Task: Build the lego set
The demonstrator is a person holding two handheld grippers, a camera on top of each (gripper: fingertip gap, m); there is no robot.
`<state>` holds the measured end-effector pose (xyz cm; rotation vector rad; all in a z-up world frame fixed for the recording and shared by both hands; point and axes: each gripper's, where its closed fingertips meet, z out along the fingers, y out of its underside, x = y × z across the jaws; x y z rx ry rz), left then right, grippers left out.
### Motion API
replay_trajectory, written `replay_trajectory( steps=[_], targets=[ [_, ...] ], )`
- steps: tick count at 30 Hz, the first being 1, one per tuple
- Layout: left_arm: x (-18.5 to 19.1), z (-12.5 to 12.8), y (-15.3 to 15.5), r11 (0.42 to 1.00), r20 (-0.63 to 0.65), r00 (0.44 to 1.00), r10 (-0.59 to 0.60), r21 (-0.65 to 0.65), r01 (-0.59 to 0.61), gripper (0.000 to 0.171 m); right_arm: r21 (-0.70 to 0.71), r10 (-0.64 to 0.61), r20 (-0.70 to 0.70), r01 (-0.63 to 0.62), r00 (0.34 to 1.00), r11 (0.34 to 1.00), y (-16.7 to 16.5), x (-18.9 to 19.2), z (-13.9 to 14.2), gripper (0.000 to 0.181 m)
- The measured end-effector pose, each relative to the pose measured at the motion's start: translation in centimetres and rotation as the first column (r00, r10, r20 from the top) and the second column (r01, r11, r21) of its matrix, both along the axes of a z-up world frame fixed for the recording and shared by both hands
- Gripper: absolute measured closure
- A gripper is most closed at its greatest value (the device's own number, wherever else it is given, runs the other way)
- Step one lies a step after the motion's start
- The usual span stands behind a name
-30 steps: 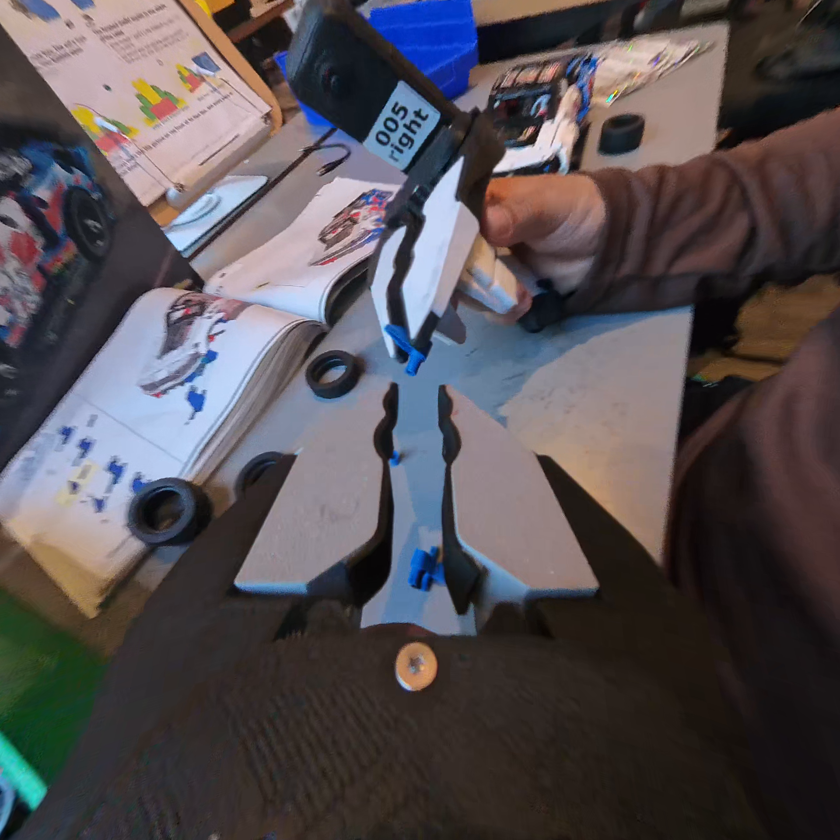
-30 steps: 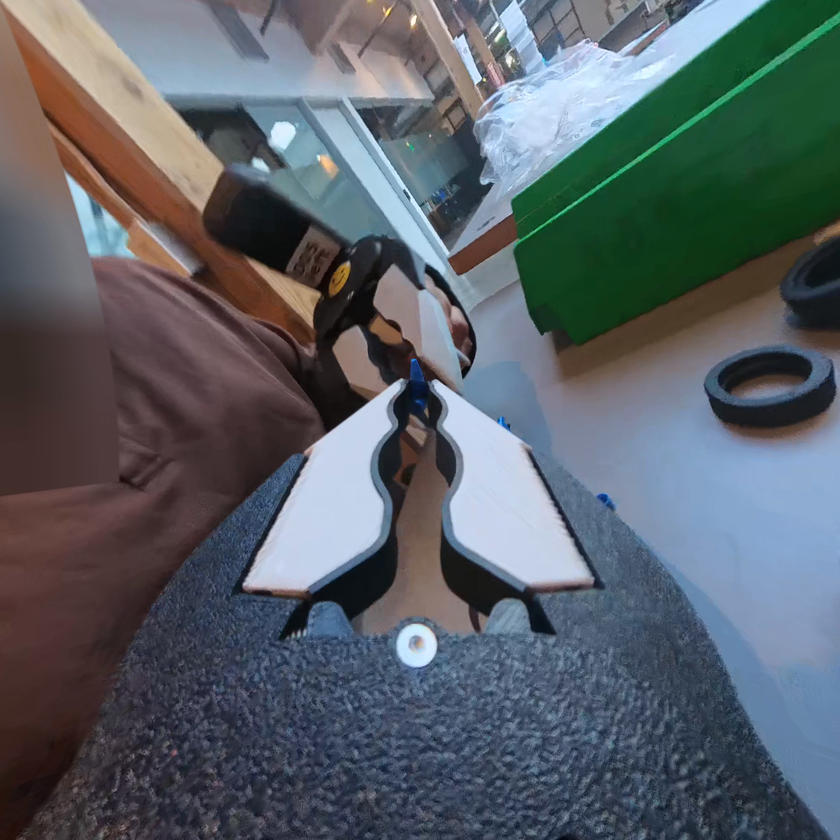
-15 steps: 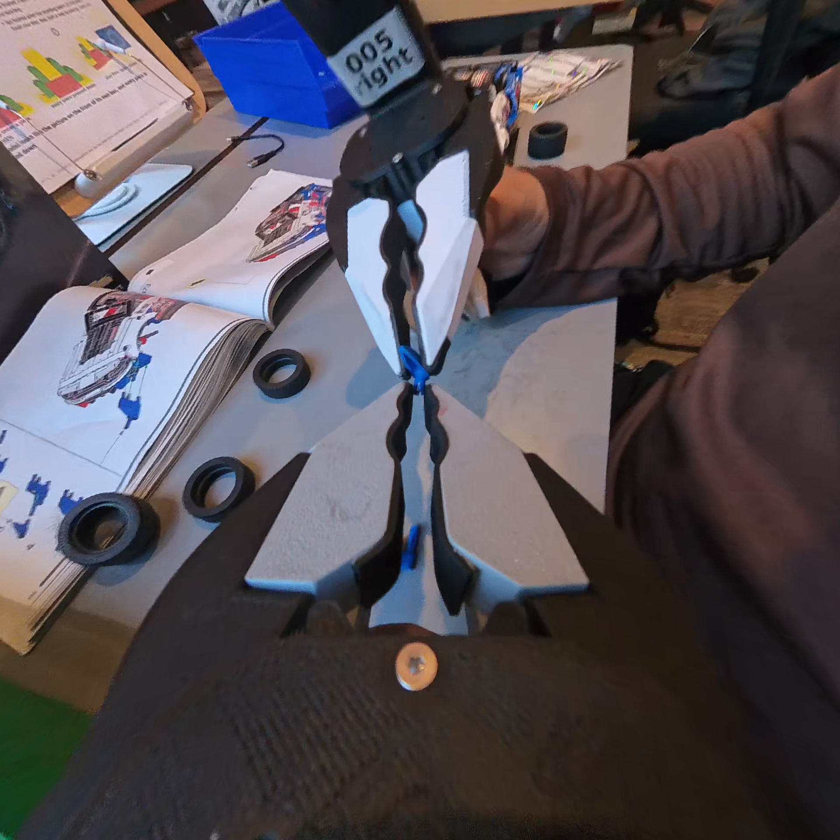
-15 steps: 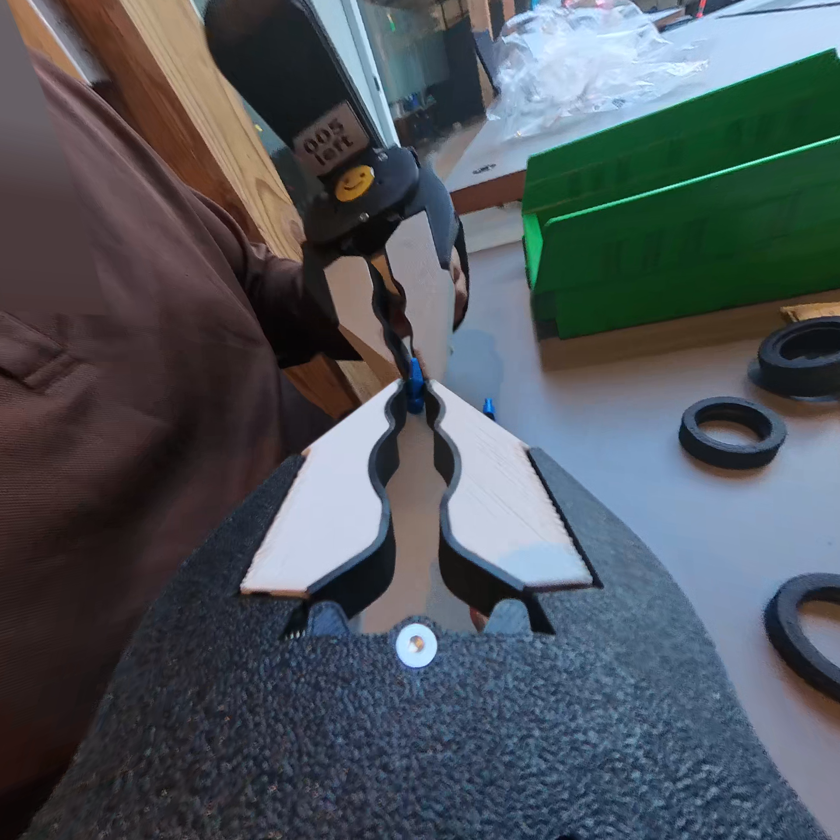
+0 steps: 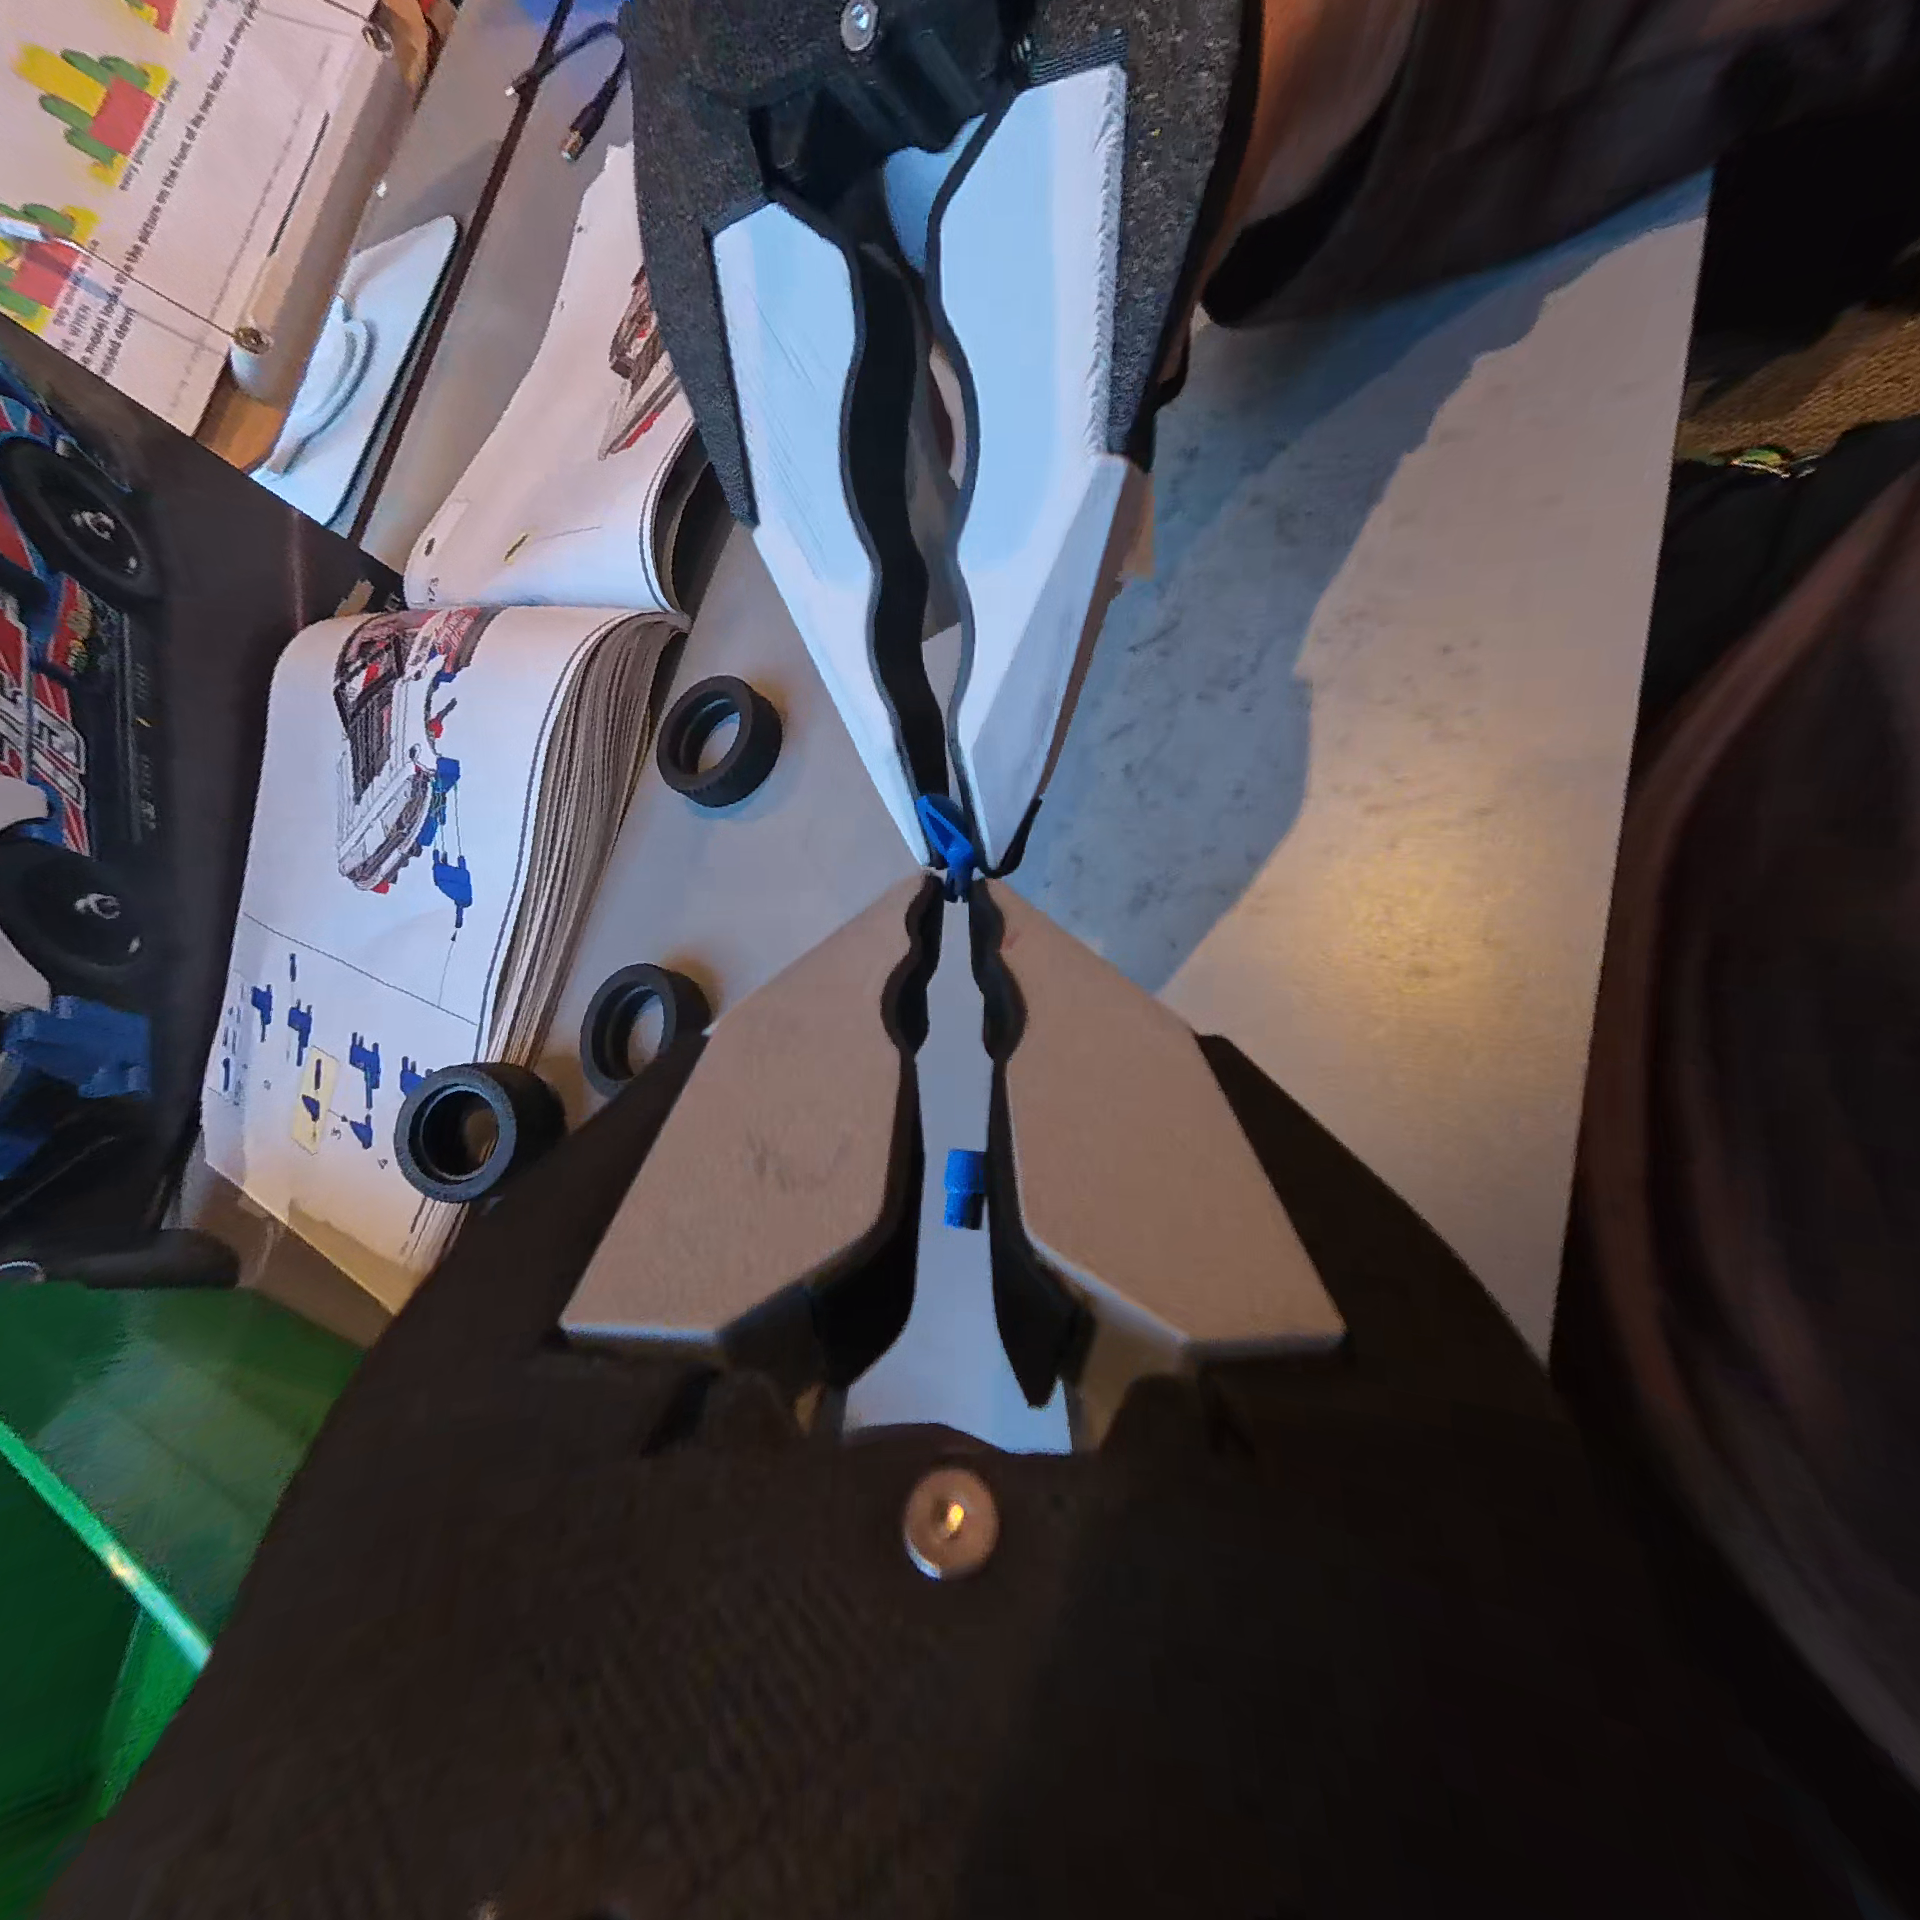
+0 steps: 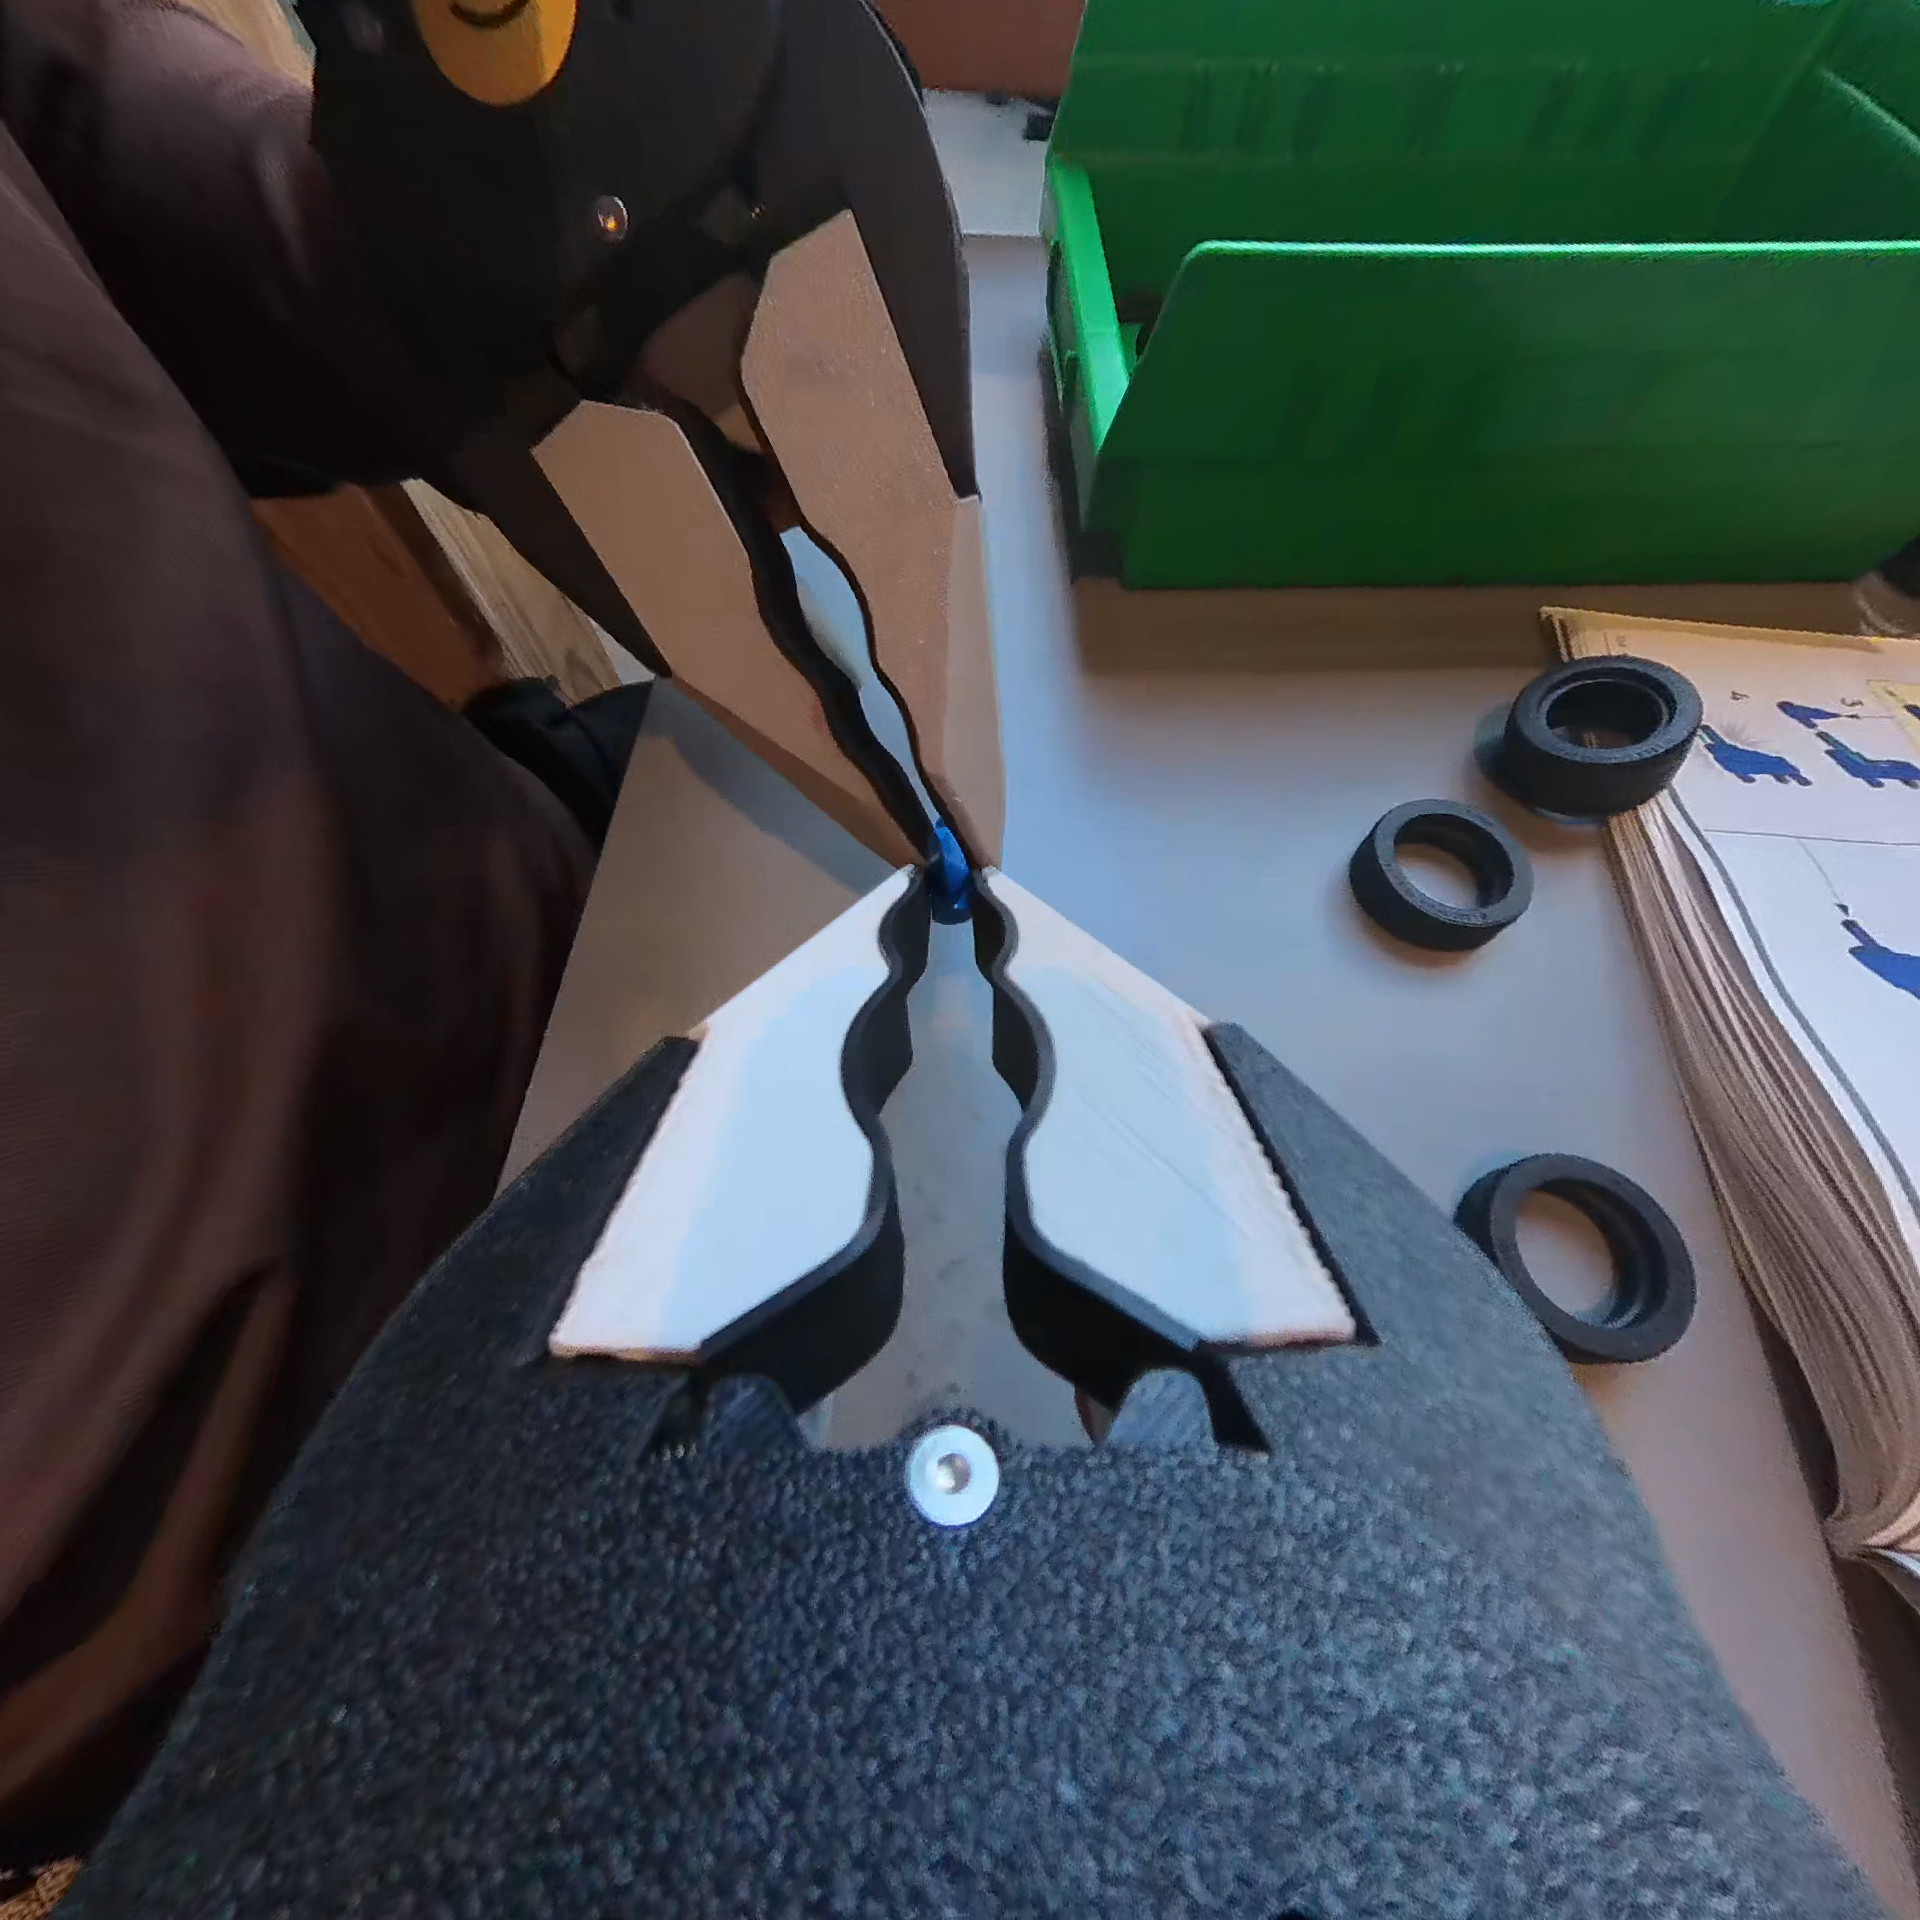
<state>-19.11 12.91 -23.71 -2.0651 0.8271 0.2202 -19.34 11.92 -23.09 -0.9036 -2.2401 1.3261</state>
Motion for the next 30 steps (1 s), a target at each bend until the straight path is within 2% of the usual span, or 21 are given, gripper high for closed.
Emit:
replay_trajectory(
  steps=[2, 4, 6, 14, 23, 30],
  targets=[
    [-0.2, -0.1, -0.1, 1.0, 0.02, 1.0, 0.012, 0.004, -0.012, 0.17, 0.004, -0.006, 0.007, 0.006, 1.0, 1.0, 0.0, 0.0, -0.2, 0.173],
    [-1.0, -0.1, -0.6, 0.999, 0.027, 0.999, 0.043, 0.01, -0.043, 0.163, 0.006, -0.029, 0.025, 0.029, 0.999, 1.0, 0.5, -0.1, -0.6, 0.173],
    [-2.0, -0.4, -1.6, 0.997, 0.04, 0.996, 0.078, -0.005, -0.078, 0.155, -0.009, -0.042, 0.06, 0.043, 0.997, 0.999, 1.0, 0.0, -1.1, 0.174],
    [-5.0, -2.4, -5.2, 0.981, 0.131, 0.973, 0.188, -0.078, -0.179, 0.145, -0.069, -0.065, 0.163, 0.077, 0.985, 0.995, 1.9, 0.4, -2.7, 0.174],
    [-5.3, -4.2, -4.7, 0.983, 0.175, 0.973, 0.153, -0.131, -0.131, 0.148, -0.047, -0.046, 0.238, 0.059, 0.97, 0.997, 0.6, -0.1, -4.4, 0.174],
    [-4.8, -4.7, -4.0, 0.985, 0.199, 0.974, 0.106, -0.155, -0.076, 0.15, -0.114, -0.044, 0.258, 0.075, 0.965, 0.991, -0.3, -0.9, -3.9, 0.174]
  ],
)
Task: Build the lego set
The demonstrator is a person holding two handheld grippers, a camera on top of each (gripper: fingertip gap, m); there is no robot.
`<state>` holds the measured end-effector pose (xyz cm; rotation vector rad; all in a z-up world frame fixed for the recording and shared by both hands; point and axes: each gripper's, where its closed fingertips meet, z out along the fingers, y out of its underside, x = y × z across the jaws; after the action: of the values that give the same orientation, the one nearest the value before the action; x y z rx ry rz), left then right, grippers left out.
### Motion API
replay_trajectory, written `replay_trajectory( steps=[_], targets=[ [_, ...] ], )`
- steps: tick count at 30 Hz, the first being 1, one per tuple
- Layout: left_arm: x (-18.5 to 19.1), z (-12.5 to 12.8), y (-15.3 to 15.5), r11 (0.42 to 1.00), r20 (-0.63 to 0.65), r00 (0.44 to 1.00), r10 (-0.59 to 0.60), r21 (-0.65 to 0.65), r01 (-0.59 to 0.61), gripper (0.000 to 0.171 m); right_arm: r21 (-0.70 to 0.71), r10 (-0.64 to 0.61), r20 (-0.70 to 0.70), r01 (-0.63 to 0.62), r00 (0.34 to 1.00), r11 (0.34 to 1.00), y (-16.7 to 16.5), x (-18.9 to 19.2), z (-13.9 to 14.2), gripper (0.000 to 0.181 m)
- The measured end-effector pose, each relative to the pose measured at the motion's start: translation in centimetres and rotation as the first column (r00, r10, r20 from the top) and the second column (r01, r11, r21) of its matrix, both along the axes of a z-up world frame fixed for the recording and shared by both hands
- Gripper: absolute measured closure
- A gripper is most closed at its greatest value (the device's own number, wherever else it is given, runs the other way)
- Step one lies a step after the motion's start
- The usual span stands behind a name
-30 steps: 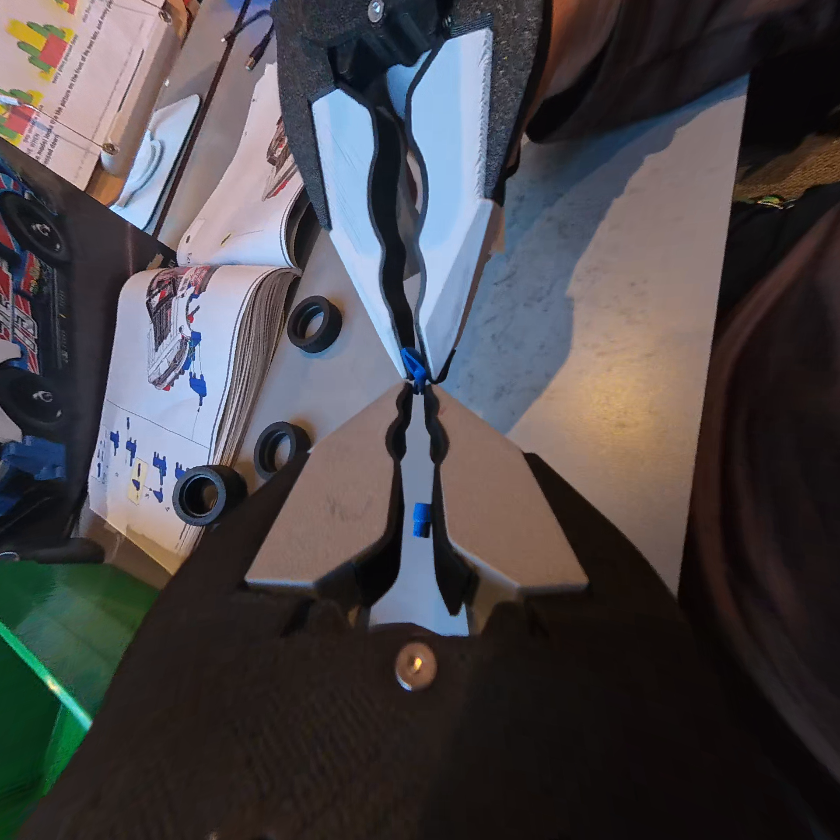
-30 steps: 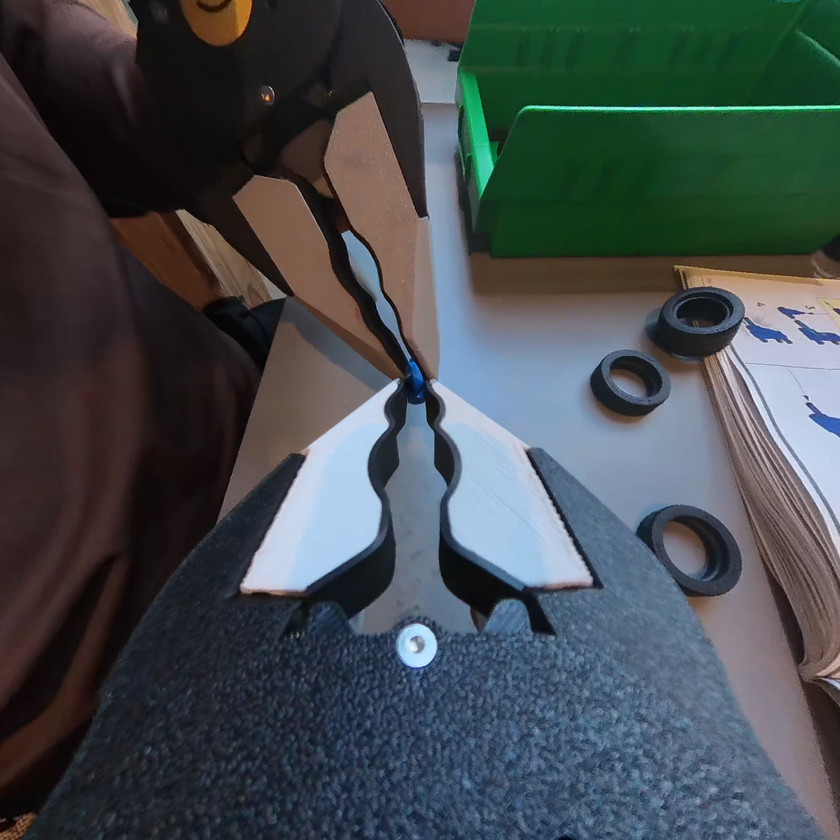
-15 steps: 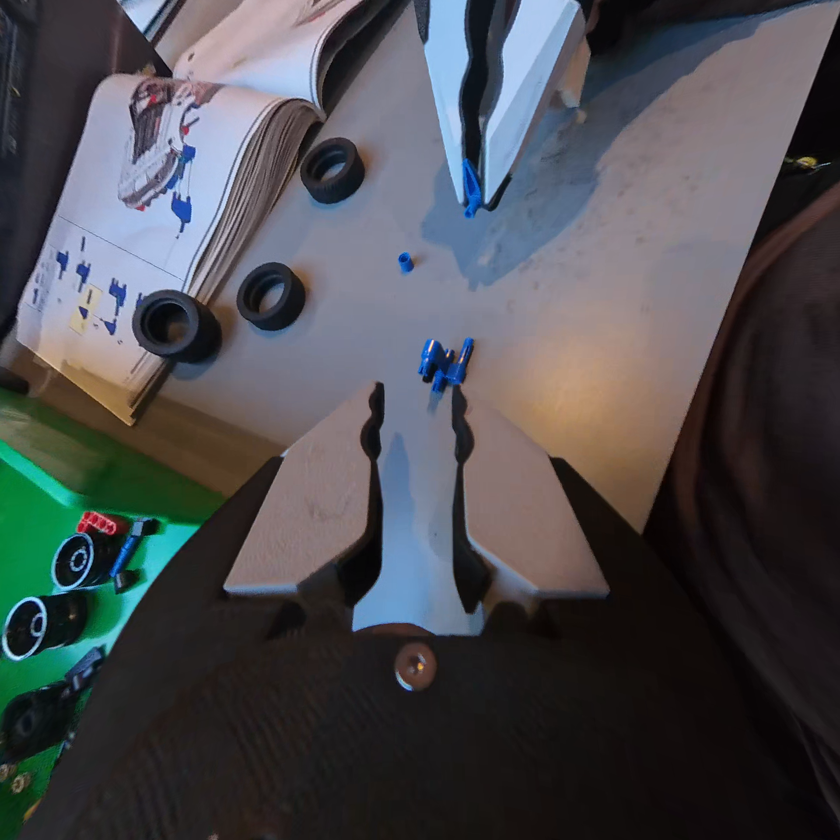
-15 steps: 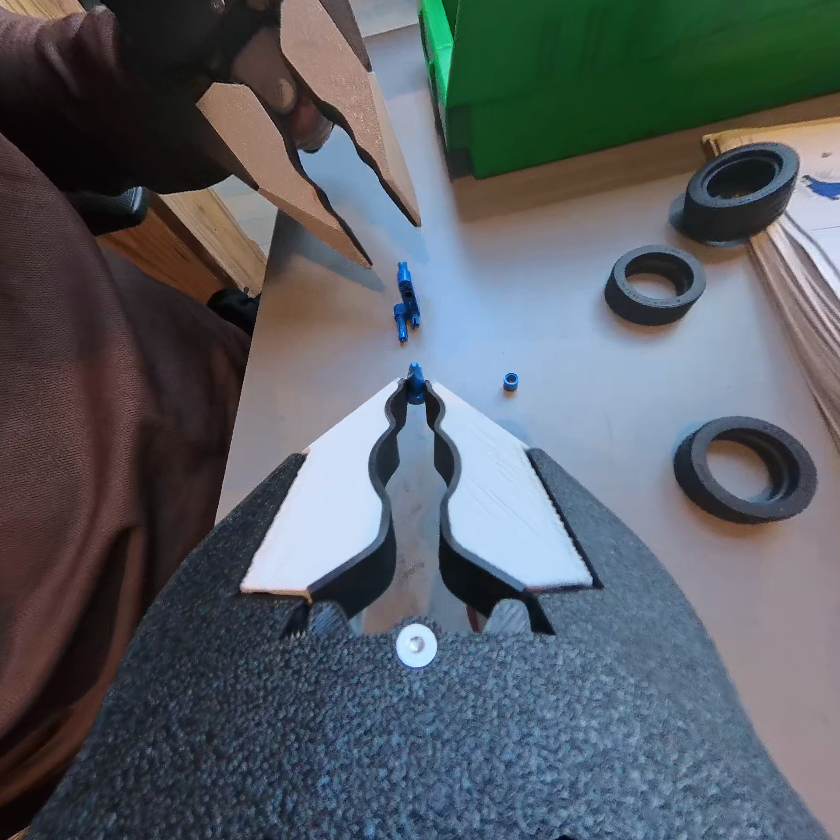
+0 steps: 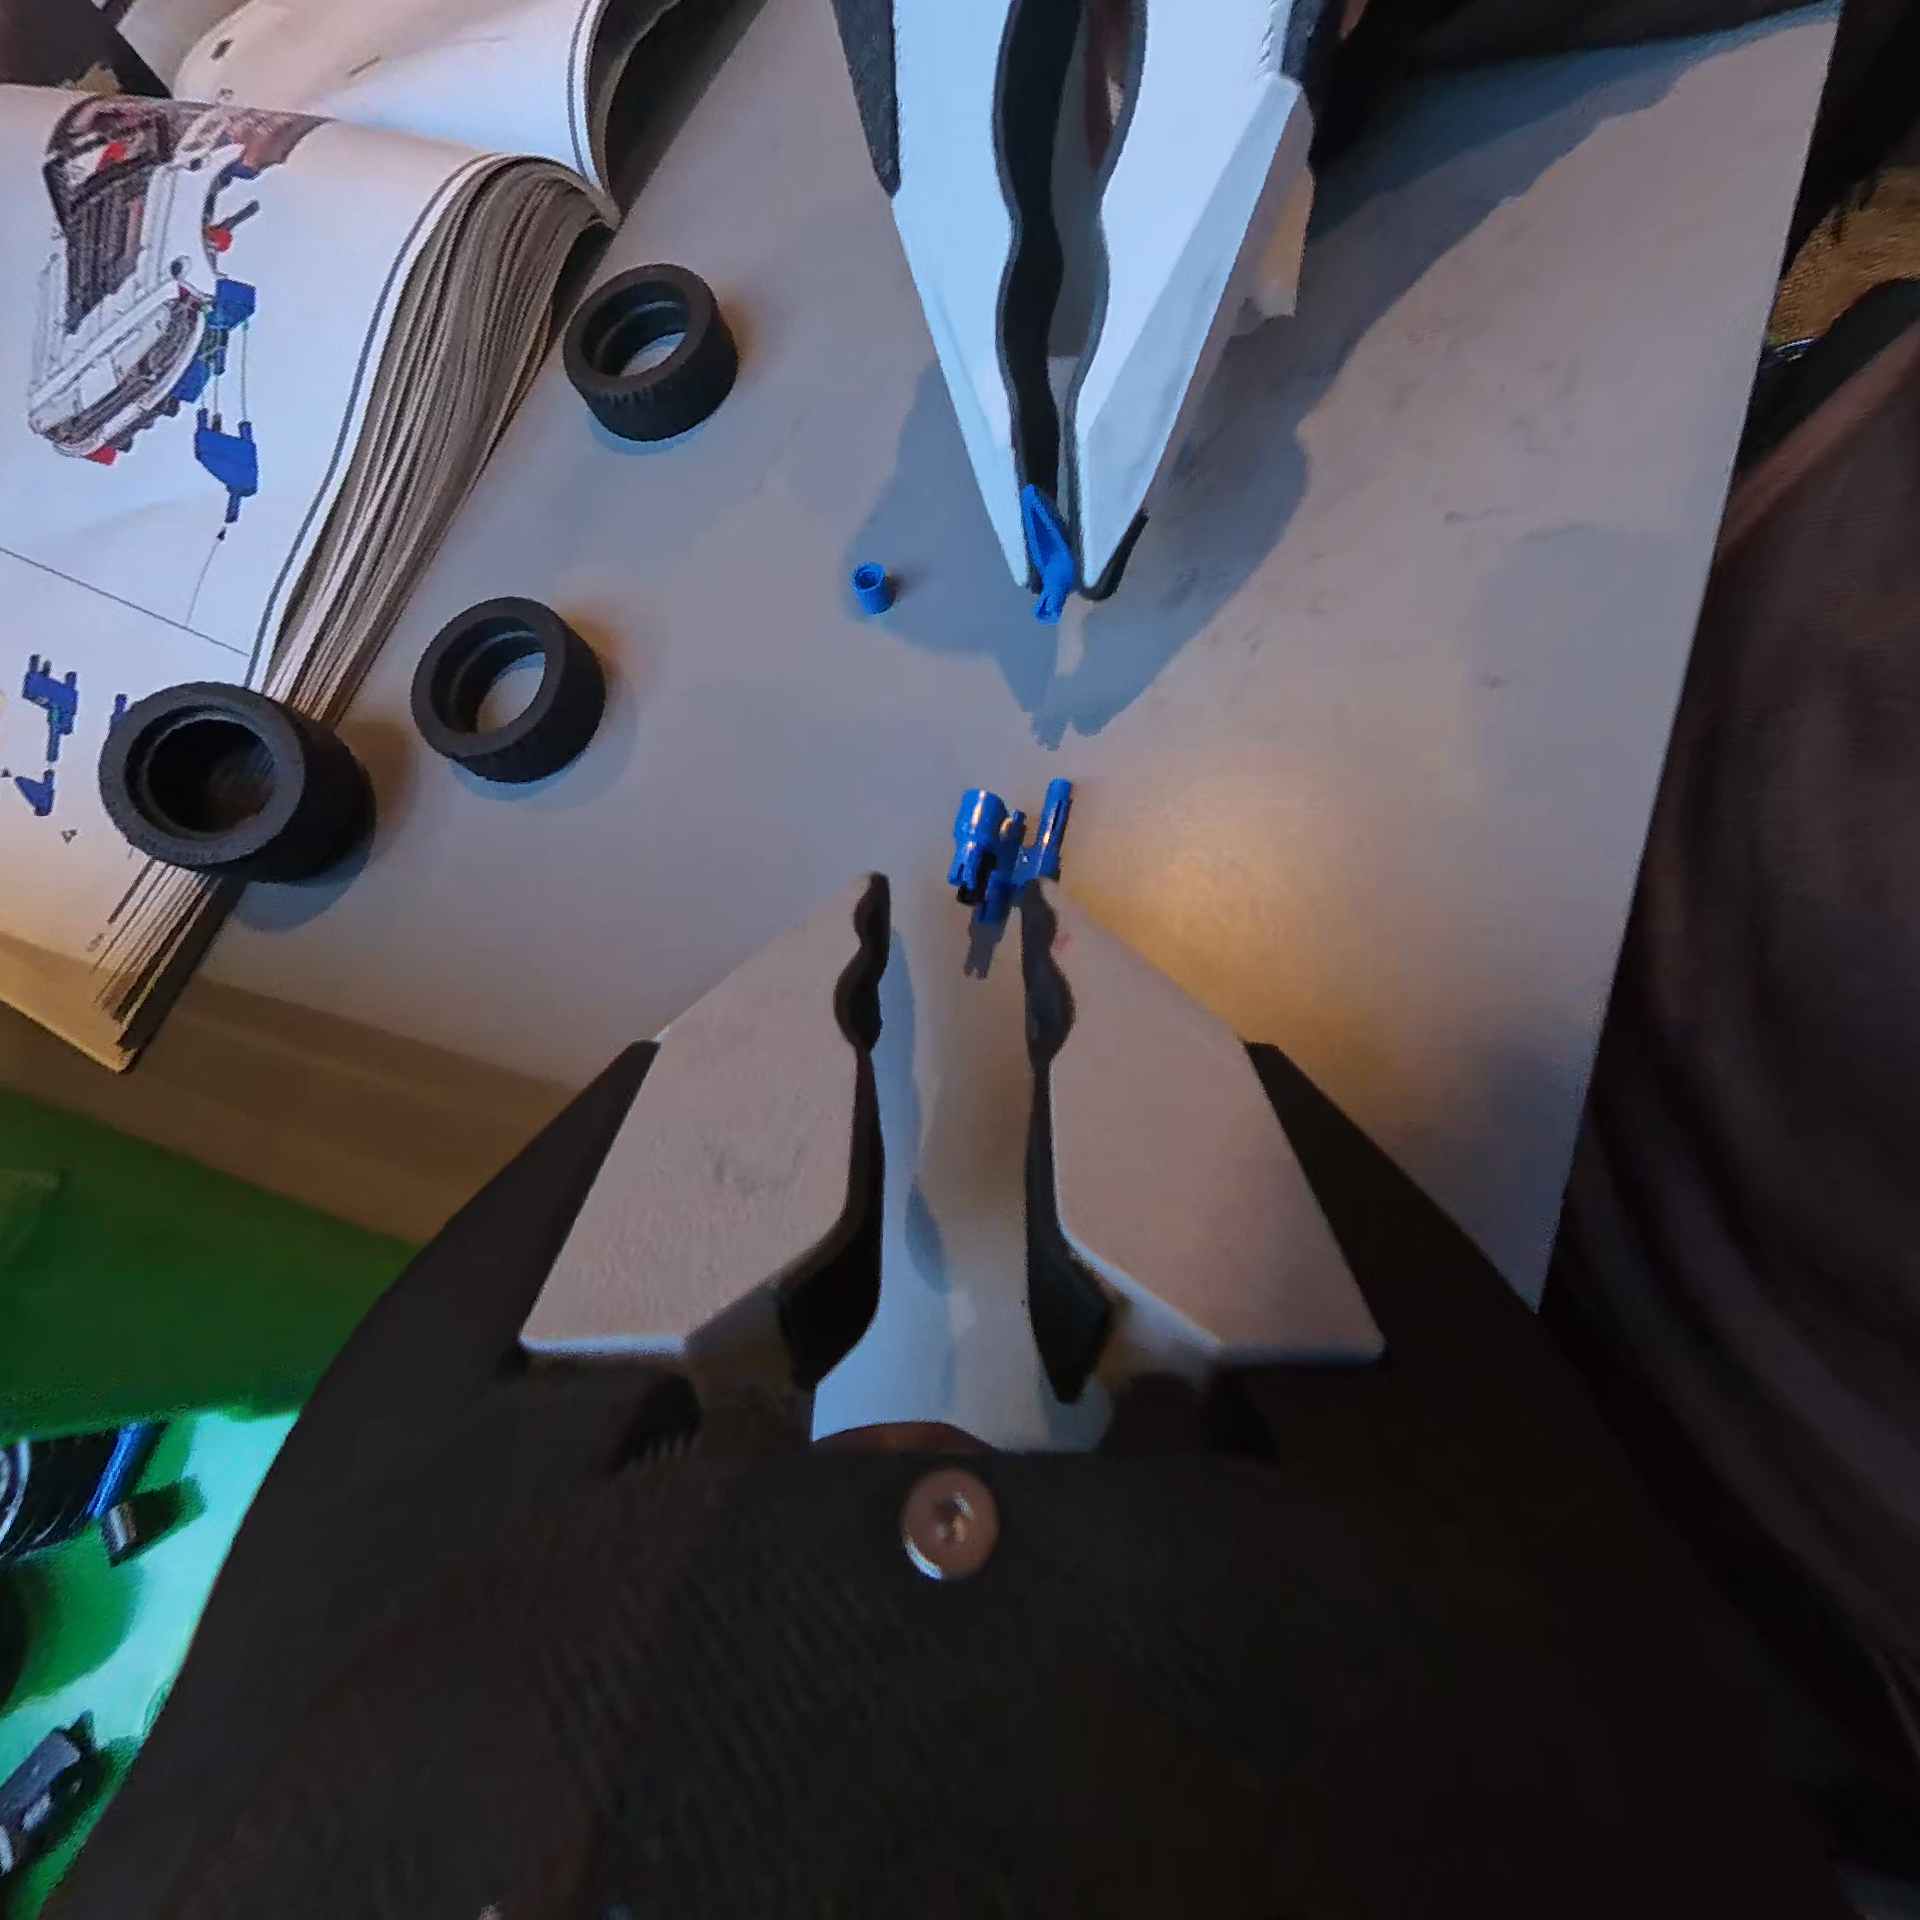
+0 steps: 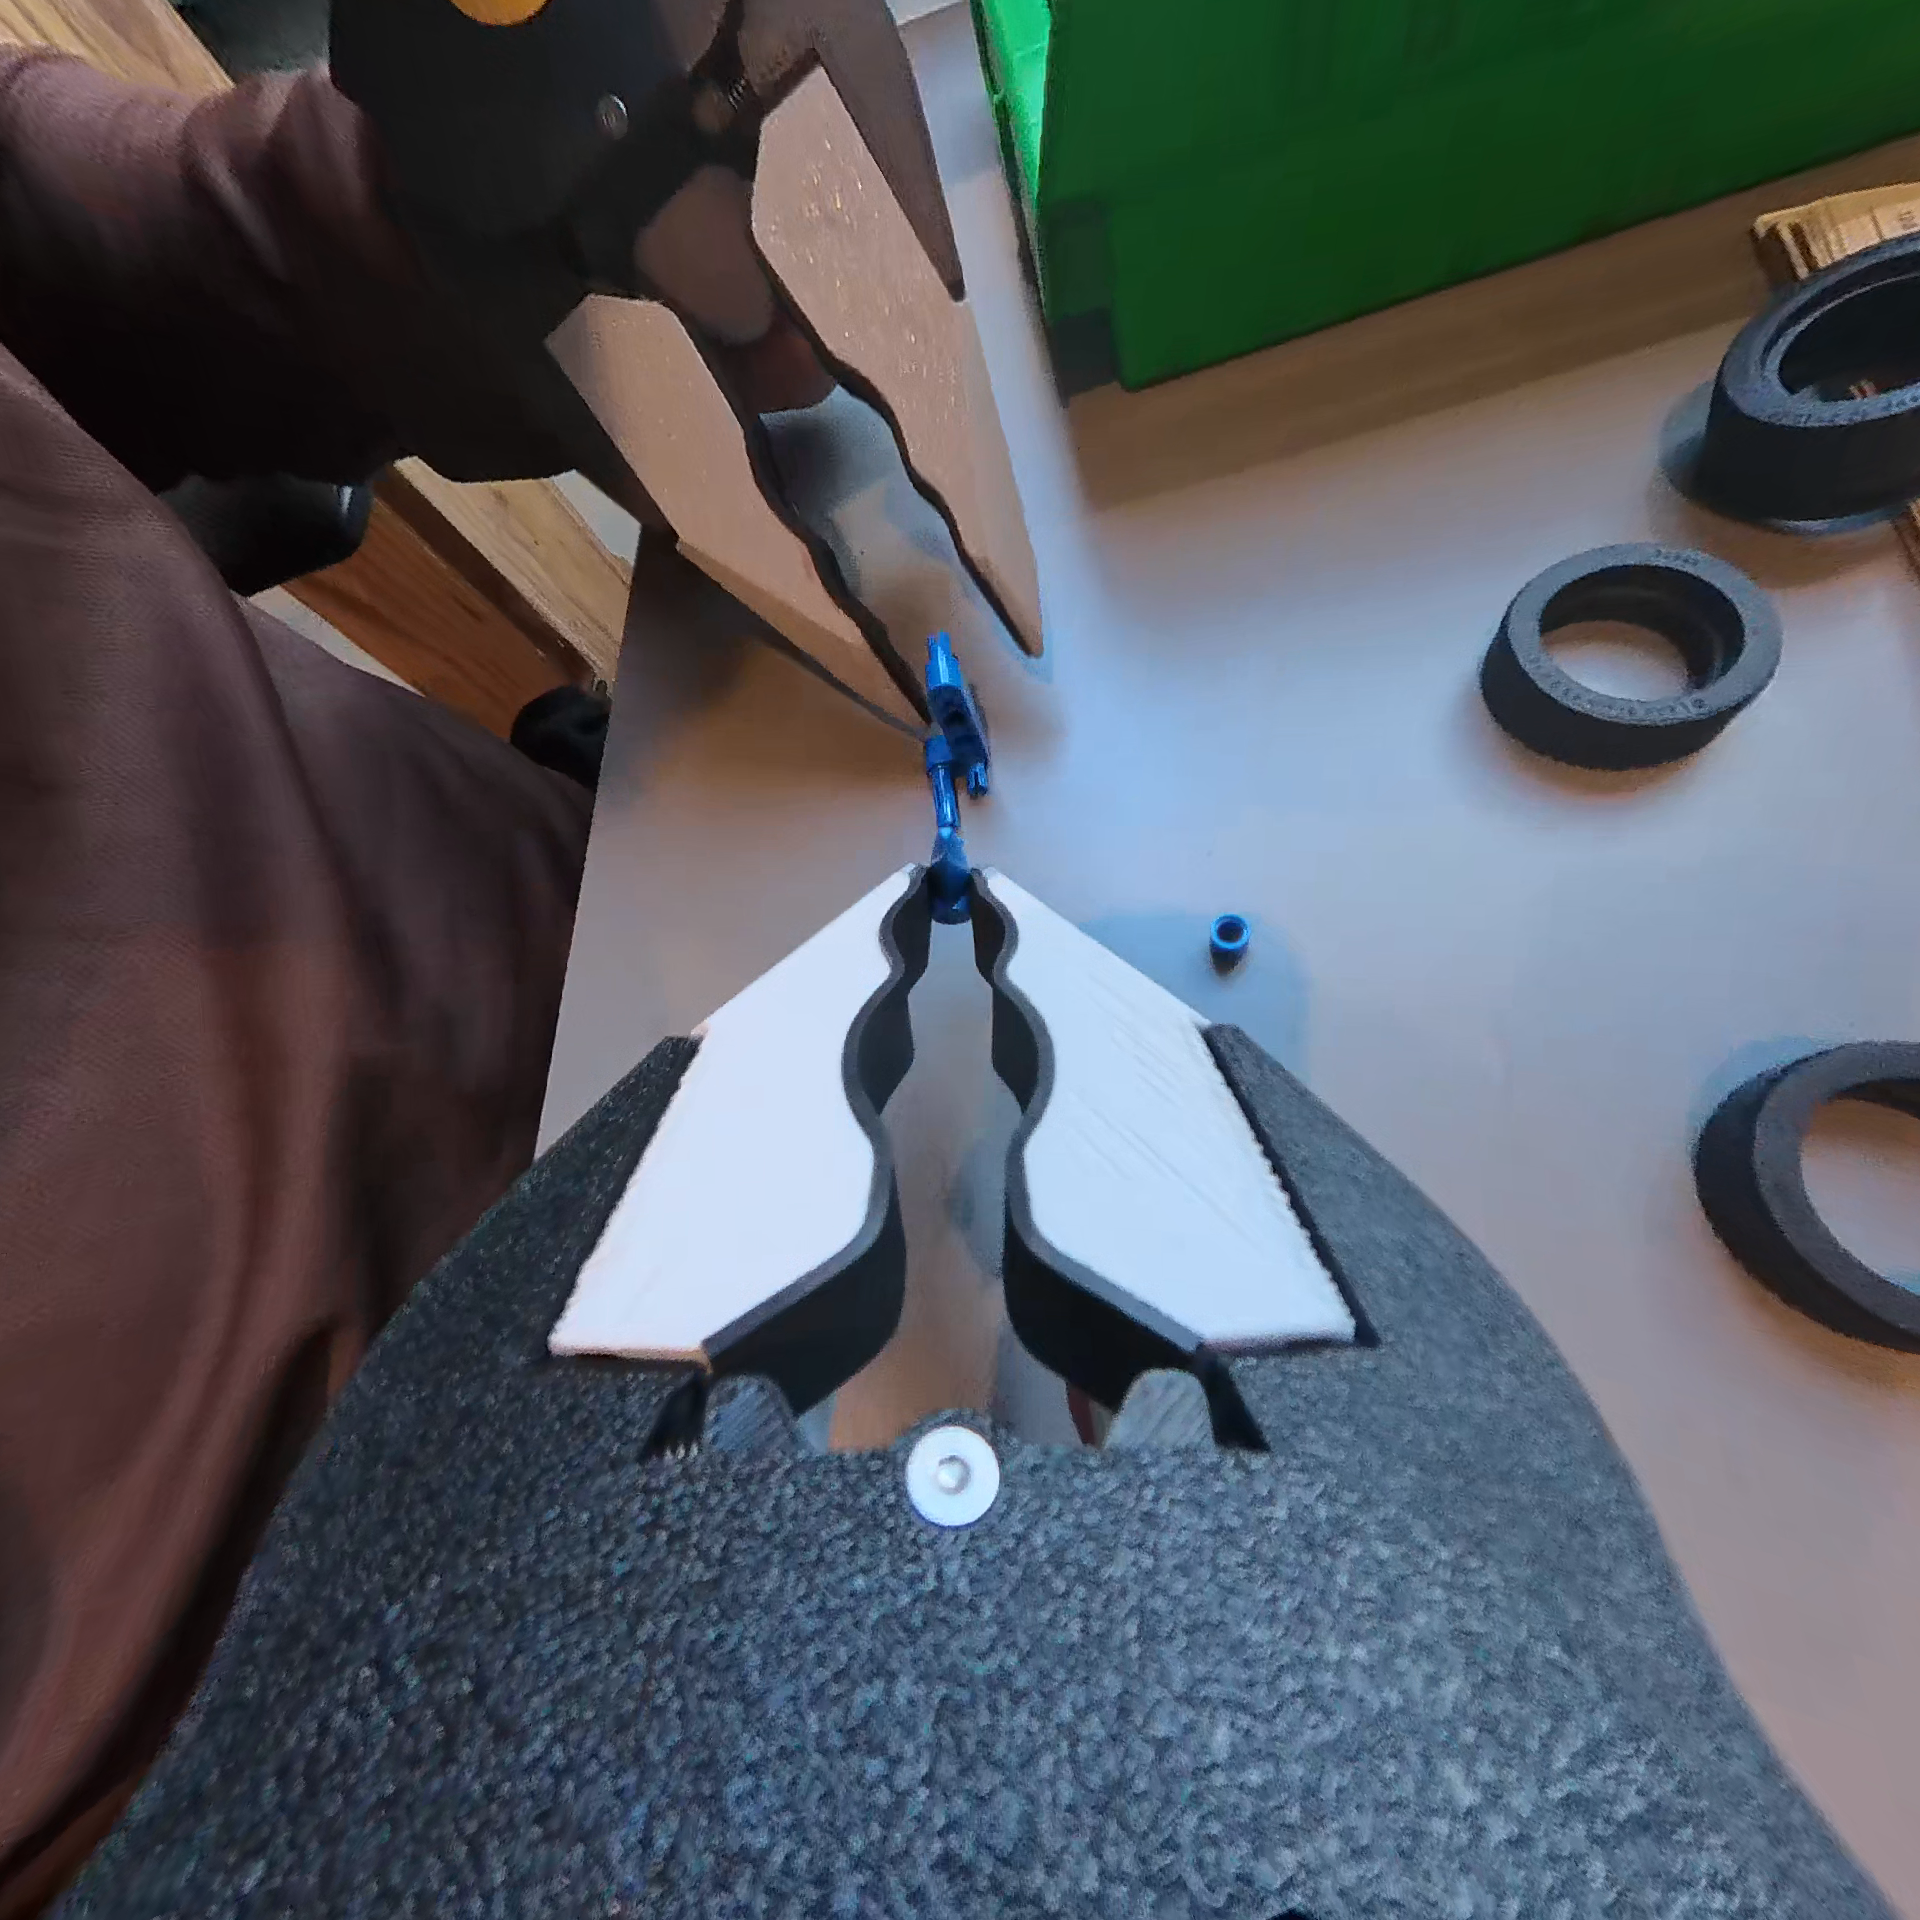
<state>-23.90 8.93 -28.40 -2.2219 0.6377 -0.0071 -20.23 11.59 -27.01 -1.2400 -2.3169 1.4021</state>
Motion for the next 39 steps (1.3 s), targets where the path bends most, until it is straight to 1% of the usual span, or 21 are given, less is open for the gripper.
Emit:
replay_trajectory(
  steps=[4, 9, 12, 19, 24, 27, 30, 39],
  targets=[
    [0.3, -0.2, 0.1, 1.0, 0.01, 1.0, -0.022, -0.016, 0.022, 0.153, 0.007, 0.009, 0.002, -0.009, 1.0, 1.0, -0.4, -0.2, -0.1, 0.174],
    [1.0, -0.1, 0.1, 0.998, 0.066, 0.996, -0.061, -0.031, 0.063, 0.154, 0.004, 0.023, 0.009, -0.023, 1.0, 1.0, -0.8, -0.5, -0.1, 0.174],
    [1.3, 0.0, 0.0, 0.996, 0.102, 0.992, -0.079, -0.041, 0.083, 0.167, 0.013, 0.037, 0.017, -0.037, 0.999, 0.999, -1.0, -0.6, -0.3, 0.174],
    [1.5, -0.3, 0.1, 0.994, 0.132, 0.988, -0.085, -0.055, 0.093, 0.166, 0.006, 0.082, 0.046, -0.082, 0.996, 0.997, -1.4, -1.0, -0.6, 0.174],
    [1.9, -0.3, 0.2, 0.992, 0.15, 0.982, -0.114, -0.044, 0.121, 0.168, 0.014, 0.117, 0.061, -0.118, 0.991, 0.993, -1.9, -1.3, -0.9, 0.174],
    [2.0, -0.3, 0.2, 0.989, 0.178, 0.976, -0.129, -0.047, 0.139, 0.168, 0.013, 0.138, 0.092, -0.14, 0.986, 0.99, -2.1, -1.4, -1.3, 0.174],
    [2.0, -0.3, 0.2, 0.987, 0.176, 0.974, -0.141, -0.045, 0.151, 0.168, -0.002, 0.156, 0.134, -0.157, 0.979, 0.988, -2.3, -1.3, -1.6, 0.174],
    [2.3, -0.3, 0.0, 0.984, 0.169, 0.972, -0.163, -0.04, 0.172, 0.168, 0.011, 0.161, 0.122, -0.164, 0.979, 0.986, -2.5, -1.2, -1.6, 0.174]
  ],
)
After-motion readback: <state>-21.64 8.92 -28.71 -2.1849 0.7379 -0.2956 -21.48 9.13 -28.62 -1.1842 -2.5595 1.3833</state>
